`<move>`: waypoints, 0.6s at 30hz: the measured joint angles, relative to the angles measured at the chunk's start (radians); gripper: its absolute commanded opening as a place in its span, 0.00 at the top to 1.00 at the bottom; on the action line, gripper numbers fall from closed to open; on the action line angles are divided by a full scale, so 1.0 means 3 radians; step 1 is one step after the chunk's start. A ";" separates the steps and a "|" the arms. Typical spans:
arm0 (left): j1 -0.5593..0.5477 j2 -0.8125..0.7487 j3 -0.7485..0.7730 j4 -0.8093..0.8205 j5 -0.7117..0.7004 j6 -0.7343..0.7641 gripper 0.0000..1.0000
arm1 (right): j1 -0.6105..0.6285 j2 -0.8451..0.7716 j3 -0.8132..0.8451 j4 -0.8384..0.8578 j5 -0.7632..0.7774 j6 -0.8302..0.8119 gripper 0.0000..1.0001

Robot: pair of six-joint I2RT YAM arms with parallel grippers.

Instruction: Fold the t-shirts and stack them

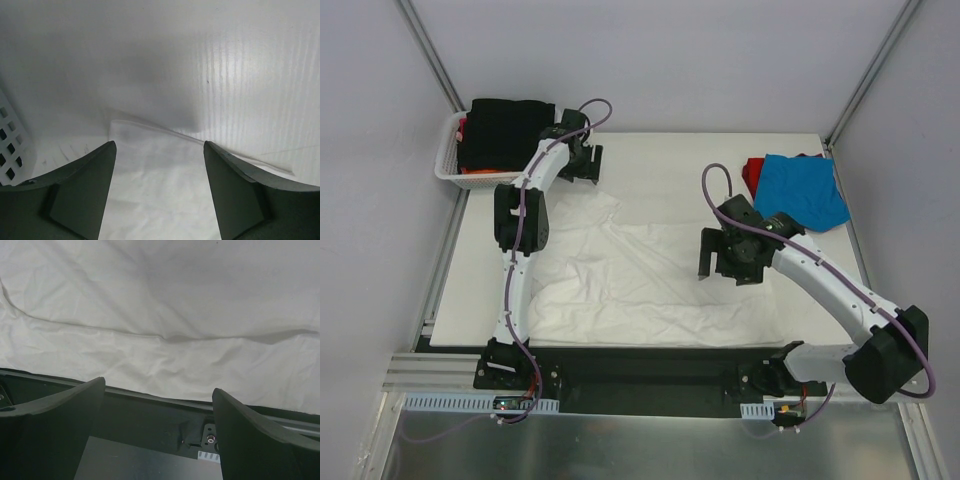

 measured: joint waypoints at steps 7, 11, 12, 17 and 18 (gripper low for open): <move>0.0005 0.0048 0.0000 -0.0008 -0.0114 0.0013 0.27 | 0.0064 0.0038 0.0108 -0.0058 0.0047 0.0028 0.07; -0.0004 0.0057 0.0005 -0.0008 -0.0168 0.0015 0.27 | 0.0074 0.0038 0.0141 -0.0100 0.0065 0.0027 0.07; -0.0006 0.0062 0.0018 -0.0013 -0.0182 0.0015 0.26 | 0.0075 0.0038 0.0141 -0.0116 0.0070 0.0027 0.07; -0.0028 0.0120 0.0104 -0.0020 -0.0346 0.0014 0.27 | 0.0093 0.0039 0.0141 -0.0134 0.0085 0.0027 0.07; -0.0032 0.0128 0.0106 -0.0023 -0.0370 0.0015 0.27 | 0.0097 0.0039 0.0141 -0.0134 0.0086 0.0027 0.07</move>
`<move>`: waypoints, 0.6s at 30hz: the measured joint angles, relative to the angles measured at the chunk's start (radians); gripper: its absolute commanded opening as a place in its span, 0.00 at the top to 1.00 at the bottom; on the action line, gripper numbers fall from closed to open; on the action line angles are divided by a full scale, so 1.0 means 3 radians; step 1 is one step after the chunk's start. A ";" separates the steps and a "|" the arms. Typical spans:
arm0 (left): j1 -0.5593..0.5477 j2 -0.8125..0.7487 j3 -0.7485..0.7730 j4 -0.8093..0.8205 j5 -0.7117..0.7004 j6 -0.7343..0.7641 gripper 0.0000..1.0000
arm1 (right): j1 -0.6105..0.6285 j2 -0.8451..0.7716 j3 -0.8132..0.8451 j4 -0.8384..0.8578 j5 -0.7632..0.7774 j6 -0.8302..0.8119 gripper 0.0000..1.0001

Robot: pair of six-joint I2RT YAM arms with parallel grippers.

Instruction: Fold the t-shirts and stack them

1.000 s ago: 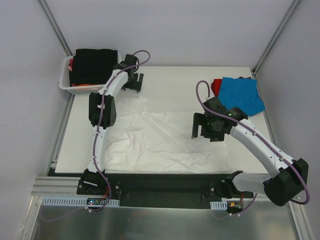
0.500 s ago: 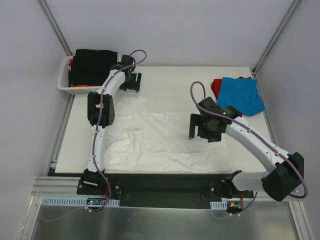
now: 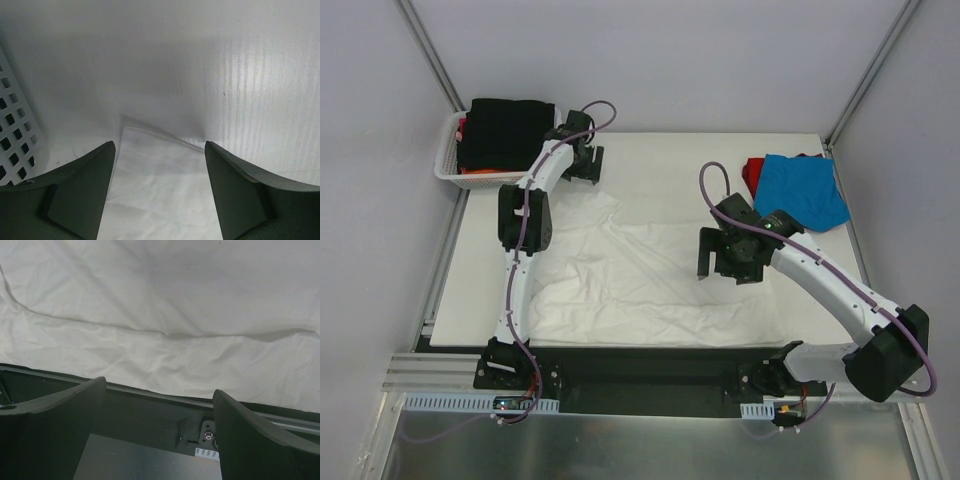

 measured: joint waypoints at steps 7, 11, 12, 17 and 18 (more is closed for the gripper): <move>-0.0004 0.0065 0.0010 0.0061 -0.0092 -0.0009 0.59 | 0.0011 0.0004 -0.0014 0.0001 0.0028 -0.0005 0.07; 0.0078 0.0078 0.0009 0.0139 -0.0149 -0.0009 0.79 | 0.0010 0.0000 -0.0098 0.0001 0.0038 -0.0005 0.07; 0.0098 0.0079 0.0009 0.0145 -0.0151 -0.0010 0.79 | 0.0011 -0.0003 -0.0130 0.0001 0.0039 -0.0005 0.07; 0.0126 0.0083 0.0009 0.0153 -0.0211 -0.0024 0.80 | 0.0011 -0.0010 -0.0226 0.0001 0.0046 -0.0005 0.07; 0.0126 0.0083 0.0004 0.0154 -0.0217 -0.0024 0.80 | 0.0011 -0.0014 -0.0233 0.0001 0.0047 -0.0005 0.07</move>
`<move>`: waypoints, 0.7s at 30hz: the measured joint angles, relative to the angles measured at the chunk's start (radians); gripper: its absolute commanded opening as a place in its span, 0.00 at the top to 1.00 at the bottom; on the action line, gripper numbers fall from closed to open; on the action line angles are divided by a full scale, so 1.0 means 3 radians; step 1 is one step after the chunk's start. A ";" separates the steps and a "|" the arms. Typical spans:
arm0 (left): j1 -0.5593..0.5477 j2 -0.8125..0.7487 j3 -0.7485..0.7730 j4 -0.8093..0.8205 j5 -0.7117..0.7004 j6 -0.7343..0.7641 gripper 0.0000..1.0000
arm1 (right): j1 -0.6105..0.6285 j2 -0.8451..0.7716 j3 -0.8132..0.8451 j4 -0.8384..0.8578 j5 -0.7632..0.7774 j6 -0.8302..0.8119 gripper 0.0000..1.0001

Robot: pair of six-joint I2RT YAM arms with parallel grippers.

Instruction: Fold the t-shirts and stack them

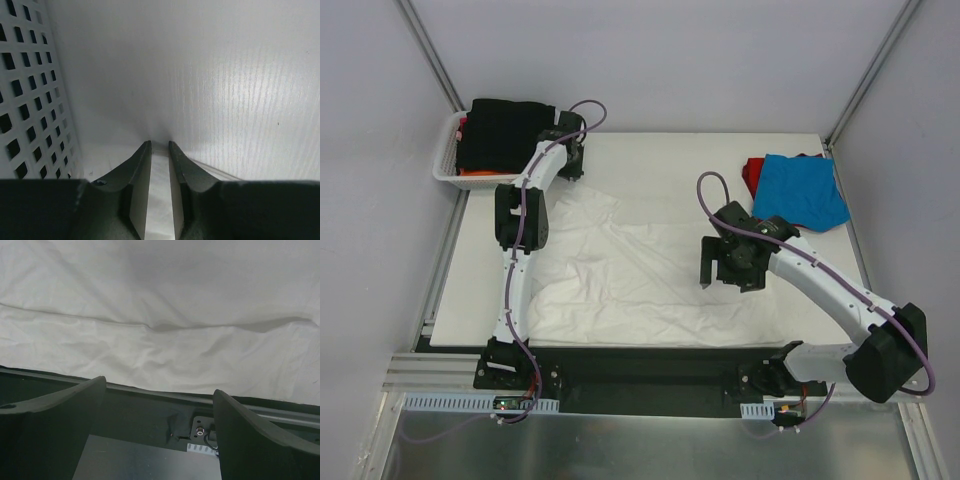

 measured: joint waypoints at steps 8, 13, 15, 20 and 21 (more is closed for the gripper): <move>-0.0011 -0.0032 -0.0099 0.0095 -0.0074 0.0001 1.00 | 0.0000 -0.0004 0.0000 0.0011 0.0000 0.0000 0.07; -0.0015 -0.0045 -0.0123 0.0121 -0.0103 0.0001 1.00 | 0.0000 -0.0004 0.0000 0.0014 0.0000 0.0000 0.07; -0.0018 -0.0051 -0.0134 0.0131 -0.0108 0.0004 1.00 | 0.0000 -0.0001 0.0000 0.0017 -0.0001 -0.0001 0.07; -0.0038 -0.0093 -0.0202 0.0158 -0.0187 0.0006 1.00 | 0.0001 0.0020 0.0000 0.0055 -0.0003 0.0000 0.07; -0.0045 -0.0099 -0.0214 0.0156 -0.0202 0.0009 1.00 | 0.0004 0.0027 0.0000 0.0064 -0.0004 0.0000 0.07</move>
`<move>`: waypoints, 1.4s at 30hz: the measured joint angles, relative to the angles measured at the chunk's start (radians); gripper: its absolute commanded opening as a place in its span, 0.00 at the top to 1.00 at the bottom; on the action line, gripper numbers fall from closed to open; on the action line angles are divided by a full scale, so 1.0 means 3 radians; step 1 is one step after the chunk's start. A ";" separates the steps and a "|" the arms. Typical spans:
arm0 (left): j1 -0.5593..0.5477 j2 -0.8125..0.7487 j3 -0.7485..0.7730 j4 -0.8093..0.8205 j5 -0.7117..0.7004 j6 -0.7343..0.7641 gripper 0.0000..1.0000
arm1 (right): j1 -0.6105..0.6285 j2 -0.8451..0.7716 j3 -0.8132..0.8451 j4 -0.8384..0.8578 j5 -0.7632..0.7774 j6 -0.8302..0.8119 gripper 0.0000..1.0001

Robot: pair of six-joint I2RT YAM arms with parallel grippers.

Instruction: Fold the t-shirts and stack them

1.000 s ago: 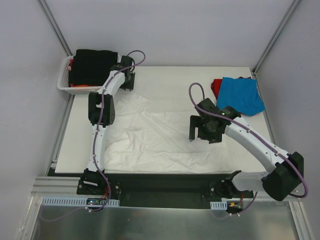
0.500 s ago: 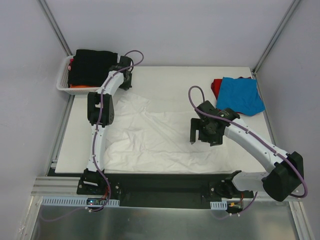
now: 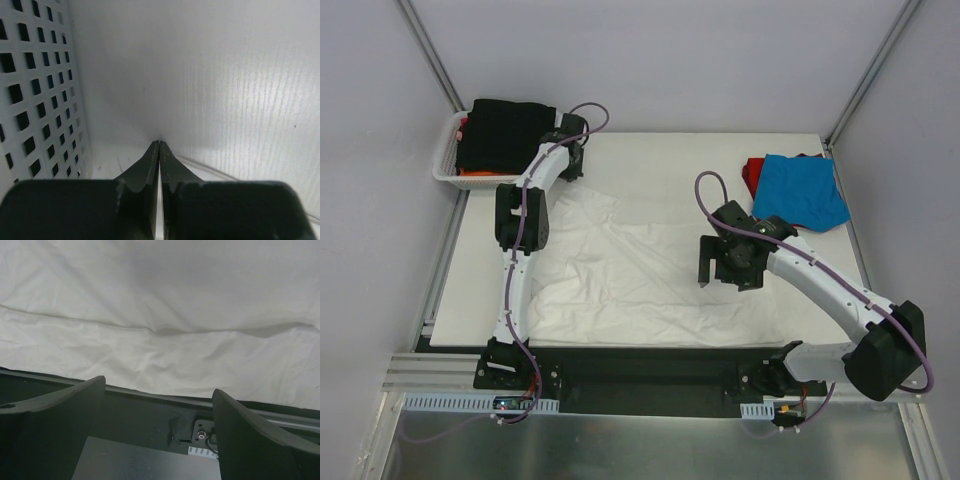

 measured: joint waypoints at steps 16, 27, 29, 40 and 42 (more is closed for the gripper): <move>-0.0312 -0.0261 -0.0327 -0.0128 -0.0314 0.0024 1.00 | 0.0037 0.0004 0.0000 0.0038 -0.0009 0.0000 0.07; -0.0523 -0.0575 -0.0445 -0.0154 -0.0401 -0.0010 1.00 | 0.0041 -0.0245 -0.0075 0.0015 -0.0004 -0.0001 0.07; -0.0561 -0.0664 -0.0506 -0.0154 -0.0431 -0.0015 1.00 | 0.0041 -0.0282 -0.0094 0.0009 0.0005 -0.0001 0.07; -0.0846 -0.1274 -0.1003 -0.0224 -0.0544 -0.0128 1.00 | 0.0043 -0.0534 -0.0214 -0.0001 0.0017 -0.0003 0.07; -0.0882 -0.1362 -0.1053 -0.0238 -0.0582 -0.0151 1.00 | 0.0043 -0.0570 -0.0252 0.0000 0.0017 -0.0003 0.07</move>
